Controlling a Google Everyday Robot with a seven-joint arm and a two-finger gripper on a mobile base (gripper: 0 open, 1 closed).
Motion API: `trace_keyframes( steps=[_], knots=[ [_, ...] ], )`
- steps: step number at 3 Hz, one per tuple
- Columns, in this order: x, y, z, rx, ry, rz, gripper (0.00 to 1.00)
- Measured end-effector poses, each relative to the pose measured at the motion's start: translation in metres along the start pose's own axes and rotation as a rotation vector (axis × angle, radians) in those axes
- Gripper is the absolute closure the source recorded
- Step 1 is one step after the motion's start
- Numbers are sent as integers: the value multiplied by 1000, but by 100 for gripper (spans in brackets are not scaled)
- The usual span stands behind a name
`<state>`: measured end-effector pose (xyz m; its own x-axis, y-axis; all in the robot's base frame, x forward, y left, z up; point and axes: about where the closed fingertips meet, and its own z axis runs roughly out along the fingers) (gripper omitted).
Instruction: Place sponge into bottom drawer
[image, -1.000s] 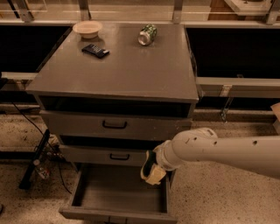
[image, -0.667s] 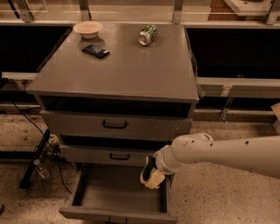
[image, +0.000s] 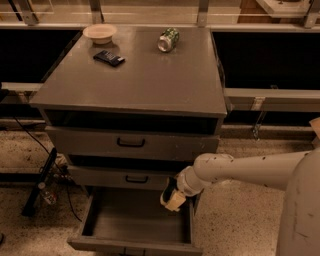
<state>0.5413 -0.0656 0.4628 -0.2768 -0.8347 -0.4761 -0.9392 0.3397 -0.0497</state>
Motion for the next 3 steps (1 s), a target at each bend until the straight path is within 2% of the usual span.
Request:
trace_keyframes(
  steps=[2, 3],
  knots=[
    [5, -1, 13, -23, -21, 21, 100],
    [17, 3, 40, -67, -40, 61, 100]
  ],
)
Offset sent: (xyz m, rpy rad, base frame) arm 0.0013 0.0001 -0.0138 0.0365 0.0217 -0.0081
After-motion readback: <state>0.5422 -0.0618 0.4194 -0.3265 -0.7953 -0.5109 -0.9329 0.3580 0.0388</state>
